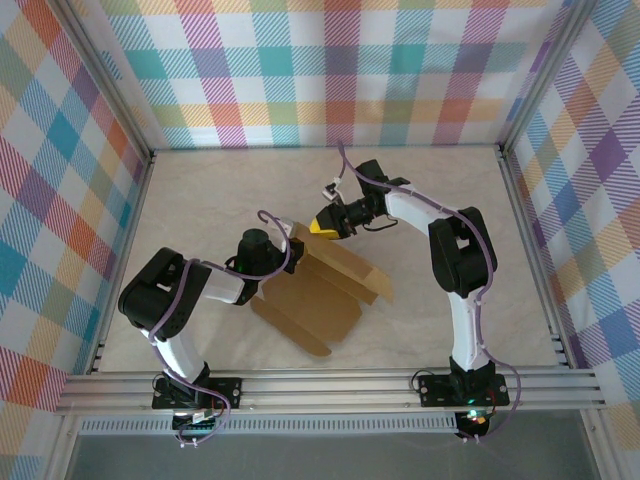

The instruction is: Fold the paper box

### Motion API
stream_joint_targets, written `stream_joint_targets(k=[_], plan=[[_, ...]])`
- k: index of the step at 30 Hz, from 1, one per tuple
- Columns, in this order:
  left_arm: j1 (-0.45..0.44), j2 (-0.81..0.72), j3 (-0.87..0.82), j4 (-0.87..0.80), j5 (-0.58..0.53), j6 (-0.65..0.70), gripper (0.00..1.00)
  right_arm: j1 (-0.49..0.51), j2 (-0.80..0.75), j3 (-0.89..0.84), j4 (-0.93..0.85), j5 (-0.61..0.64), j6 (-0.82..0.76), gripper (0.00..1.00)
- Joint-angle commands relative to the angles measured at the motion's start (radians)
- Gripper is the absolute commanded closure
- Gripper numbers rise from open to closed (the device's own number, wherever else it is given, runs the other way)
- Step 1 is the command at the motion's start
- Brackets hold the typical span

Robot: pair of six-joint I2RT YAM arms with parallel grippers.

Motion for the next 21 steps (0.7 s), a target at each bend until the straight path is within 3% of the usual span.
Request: stream_joint_targets(k=[1,4,8,9,11,14,17,21], plan=[[-0.006,-0.007,-0.002,0.019,-0.005,0.005,0.99,0.005,0.013,-0.008,-0.003,-0.020,0.007,0.54],[-0.005,-0.009,-0.002,0.017,-0.006,0.006,0.98,0.004,0.009,-0.006,0.000,-0.019,0.007,0.54],[-0.005,-0.004,0.000,0.015,-0.009,0.002,0.78,0.001,0.000,-0.008,0.014,-0.007,0.021,0.54],[-0.005,-0.004,0.000,0.015,-0.011,0.002,0.77,-0.001,-0.004,-0.010,0.021,-0.004,0.029,0.54],[-0.005,-0.004,0.001,0.013,-0.010,0.002,0.79,-0.004,-0.011,-0.013,0.034,0.000,0.040,0.54],[-0.005,-0.008,0.004,0.003,-0.004,-0.001,0.91,-0.010,-0.026,-0.019,0.044,0.010,0.051,0.54],[-0.003,-0.011,0.001,0.001,-0.005,-0.007,0.97,-0.021,-0.047,-0.034,0.080,0.032,0.079,0.52],[-0.002,-0.014,0.003,-0.002,-0.004,-0.023,0.99,-0.039,-0.087,-0.059,0.130,0.073,0.125,0.42]])
